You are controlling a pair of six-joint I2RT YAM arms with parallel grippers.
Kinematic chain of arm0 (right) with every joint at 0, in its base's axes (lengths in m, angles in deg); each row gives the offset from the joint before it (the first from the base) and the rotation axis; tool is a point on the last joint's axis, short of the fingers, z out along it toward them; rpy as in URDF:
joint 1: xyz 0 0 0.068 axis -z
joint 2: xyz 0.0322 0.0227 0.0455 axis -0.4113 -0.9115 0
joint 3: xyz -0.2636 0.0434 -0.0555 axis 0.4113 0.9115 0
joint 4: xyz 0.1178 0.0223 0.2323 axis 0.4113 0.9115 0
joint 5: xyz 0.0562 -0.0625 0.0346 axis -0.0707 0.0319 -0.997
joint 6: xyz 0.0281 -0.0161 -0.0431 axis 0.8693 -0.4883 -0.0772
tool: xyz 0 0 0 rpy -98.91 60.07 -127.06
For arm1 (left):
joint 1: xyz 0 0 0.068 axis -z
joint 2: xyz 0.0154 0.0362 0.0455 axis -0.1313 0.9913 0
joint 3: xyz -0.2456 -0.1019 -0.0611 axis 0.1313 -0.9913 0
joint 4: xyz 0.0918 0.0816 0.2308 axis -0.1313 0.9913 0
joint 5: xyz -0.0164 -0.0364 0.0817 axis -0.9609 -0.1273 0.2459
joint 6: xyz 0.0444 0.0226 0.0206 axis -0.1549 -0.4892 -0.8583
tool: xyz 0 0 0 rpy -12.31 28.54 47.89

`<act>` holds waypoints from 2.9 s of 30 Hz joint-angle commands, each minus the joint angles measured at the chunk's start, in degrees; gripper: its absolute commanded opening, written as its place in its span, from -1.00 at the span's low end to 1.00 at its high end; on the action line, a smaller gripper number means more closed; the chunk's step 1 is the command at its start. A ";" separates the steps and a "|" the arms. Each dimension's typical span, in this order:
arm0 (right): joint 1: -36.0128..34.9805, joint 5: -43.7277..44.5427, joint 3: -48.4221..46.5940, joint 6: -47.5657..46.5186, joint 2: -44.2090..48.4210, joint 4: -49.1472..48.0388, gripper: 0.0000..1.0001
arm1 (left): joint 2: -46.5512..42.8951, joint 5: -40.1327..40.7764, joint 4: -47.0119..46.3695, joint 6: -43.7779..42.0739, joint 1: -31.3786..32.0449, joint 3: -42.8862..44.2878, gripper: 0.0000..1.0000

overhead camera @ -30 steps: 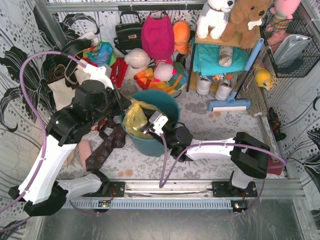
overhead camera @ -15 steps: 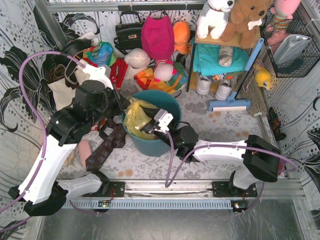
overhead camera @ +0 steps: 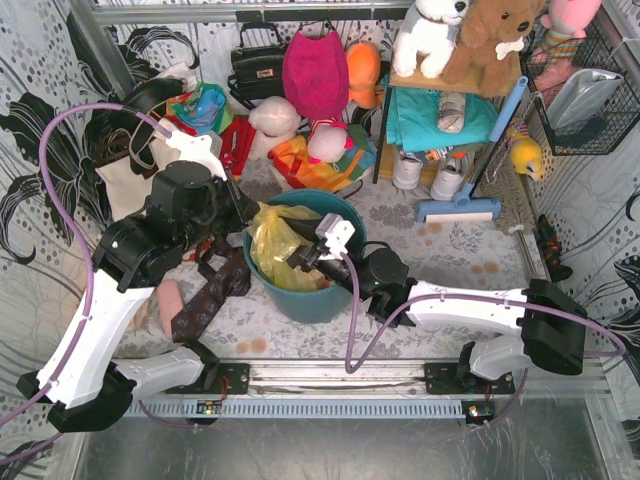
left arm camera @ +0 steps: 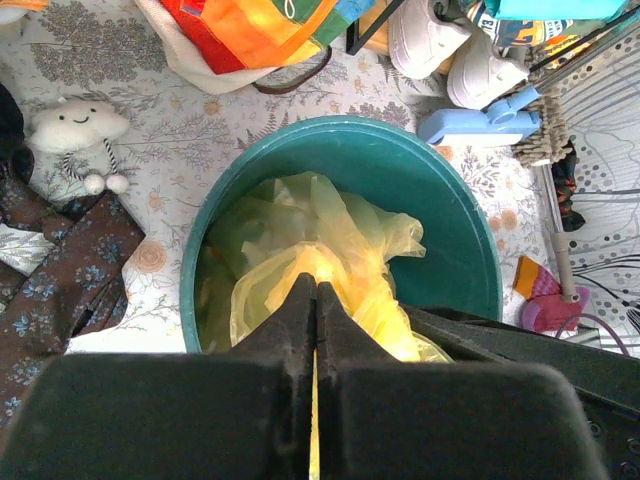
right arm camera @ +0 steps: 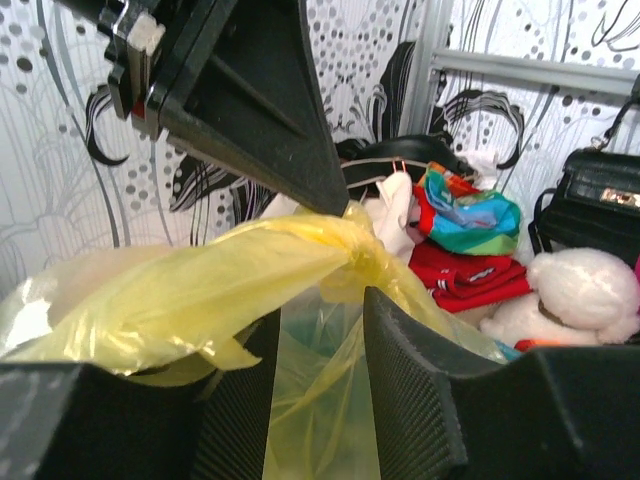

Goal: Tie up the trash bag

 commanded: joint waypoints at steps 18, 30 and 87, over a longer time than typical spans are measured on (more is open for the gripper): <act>-0.11 -5.35 -9.06 7.29 16.55 40.27 -0.22 | -1.85 -1.34 -1.78 0.41 0.22 -2.29 -1.00; -0.13 -12.97 -13.72 20.76 22.04 48.66 -0.11 | -2.20 -7.42 -5.53 -0.10 0.22 -4.72 -1.00; -0.12 10.53 -19.78 53.06 23.00 88.65 -1.00 | -4.83 -5.03 -18.44 -0.30 0.22 -8.31 -0.81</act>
